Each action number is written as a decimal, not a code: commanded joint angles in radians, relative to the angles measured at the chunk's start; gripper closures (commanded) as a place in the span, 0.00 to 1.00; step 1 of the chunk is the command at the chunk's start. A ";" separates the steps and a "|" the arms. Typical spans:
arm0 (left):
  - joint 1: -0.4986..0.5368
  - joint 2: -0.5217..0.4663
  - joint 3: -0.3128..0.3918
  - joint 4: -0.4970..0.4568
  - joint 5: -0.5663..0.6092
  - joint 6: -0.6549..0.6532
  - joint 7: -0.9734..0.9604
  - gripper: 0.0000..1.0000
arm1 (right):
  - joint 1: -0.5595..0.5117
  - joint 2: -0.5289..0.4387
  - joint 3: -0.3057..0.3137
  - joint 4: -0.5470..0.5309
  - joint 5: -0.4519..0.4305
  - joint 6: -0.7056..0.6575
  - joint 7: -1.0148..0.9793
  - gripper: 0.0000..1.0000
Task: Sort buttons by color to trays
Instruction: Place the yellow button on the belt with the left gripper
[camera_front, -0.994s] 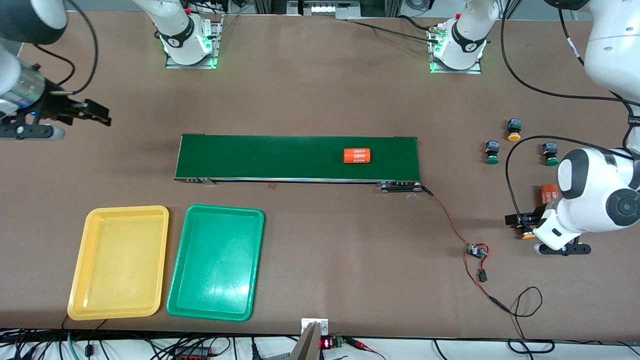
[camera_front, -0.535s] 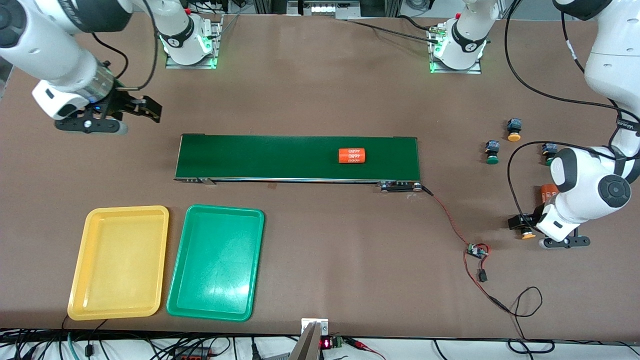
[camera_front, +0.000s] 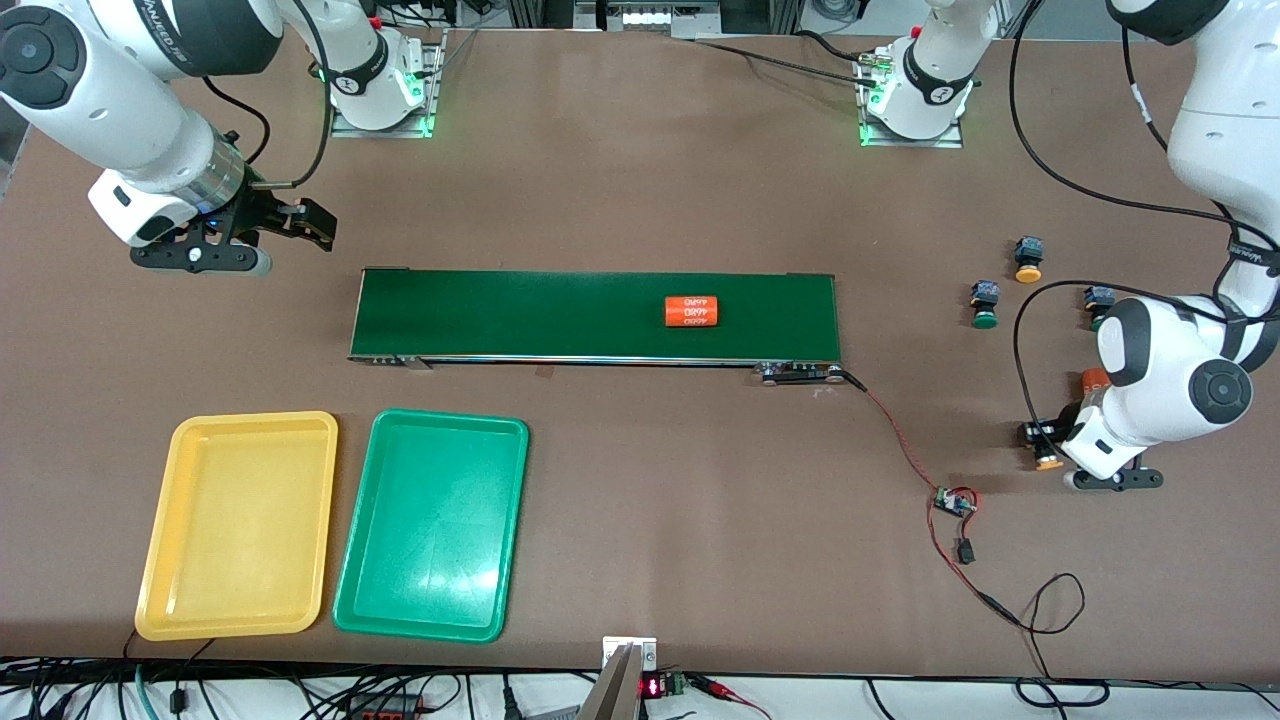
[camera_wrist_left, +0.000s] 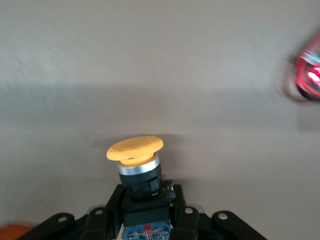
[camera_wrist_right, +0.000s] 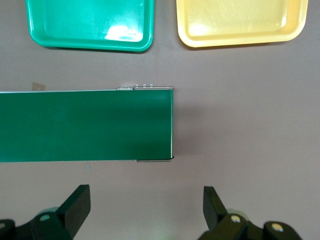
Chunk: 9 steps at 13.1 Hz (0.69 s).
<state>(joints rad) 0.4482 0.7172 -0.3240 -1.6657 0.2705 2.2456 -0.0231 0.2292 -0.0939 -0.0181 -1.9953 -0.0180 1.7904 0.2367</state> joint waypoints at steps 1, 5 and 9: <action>0.009 -0.154 -0.114 -0.022 0.001 -0.222 -0.009 0.74 | 0.013 -0.003 -0.002 -0.011 0.004 0.017 0.009 0.00; 0.015 -0.292 -0.359 -0.188 -0.022 -0.293 -0.280 0.73 | -0.021 0.022 -0.005 -0.005 0.001 0.061 0.007 0.00; -0.026 -0.317 -0.542 -0.334 -0.017 -0.149 -0.483 0.73 | -0.054 0.049 -0.011 0.009 0.000 0.069 -0.003 0.00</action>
<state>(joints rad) 0.4263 0.4294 -0.8306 -1.9090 0.2590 2.0128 -0.4852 0.1957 -0.0558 -0.0321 -1.9957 -0.0185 1.8544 0.2368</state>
